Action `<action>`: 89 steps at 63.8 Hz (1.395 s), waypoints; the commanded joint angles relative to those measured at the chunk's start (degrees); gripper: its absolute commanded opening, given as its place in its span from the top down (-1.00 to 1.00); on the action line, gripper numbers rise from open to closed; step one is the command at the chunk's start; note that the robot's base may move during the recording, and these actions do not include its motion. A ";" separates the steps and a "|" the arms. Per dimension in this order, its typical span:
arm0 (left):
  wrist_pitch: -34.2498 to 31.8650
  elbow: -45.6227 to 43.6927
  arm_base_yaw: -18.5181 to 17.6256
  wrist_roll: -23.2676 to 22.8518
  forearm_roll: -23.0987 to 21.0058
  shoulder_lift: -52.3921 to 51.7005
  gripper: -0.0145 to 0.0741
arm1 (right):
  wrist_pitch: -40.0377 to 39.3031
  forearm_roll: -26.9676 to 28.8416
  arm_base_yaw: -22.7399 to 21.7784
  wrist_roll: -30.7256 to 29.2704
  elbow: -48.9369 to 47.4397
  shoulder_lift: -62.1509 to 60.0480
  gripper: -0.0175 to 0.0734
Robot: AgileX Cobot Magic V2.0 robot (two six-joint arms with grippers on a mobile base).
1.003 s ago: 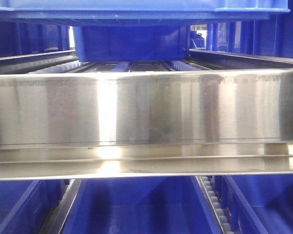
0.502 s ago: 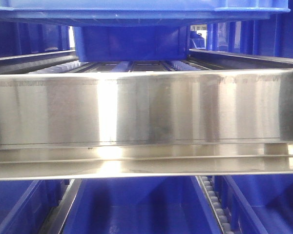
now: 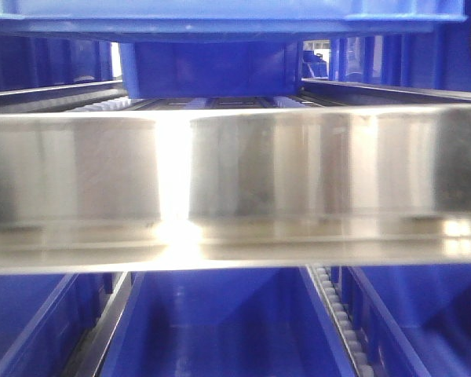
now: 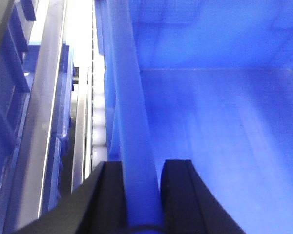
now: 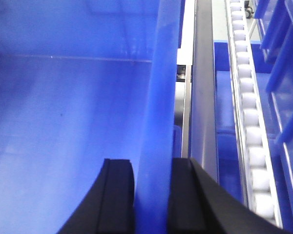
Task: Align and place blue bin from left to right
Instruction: 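Back the base away from the rack while holding the bin up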
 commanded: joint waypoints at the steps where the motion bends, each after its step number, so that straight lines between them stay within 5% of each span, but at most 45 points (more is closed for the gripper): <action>1: -4.20 -1.16 -0.44 0.30 0.59 -1.28 0.71 | -3.44 -1.26 0.08 -1.27 -1.21 -1.82 0.78; 89: -4.30 -1.16 -0.44 0.30 1.29 -1.28 0.71 | -3.44 -1.26 0.08 -1.27 -1.21 -1.82 0.78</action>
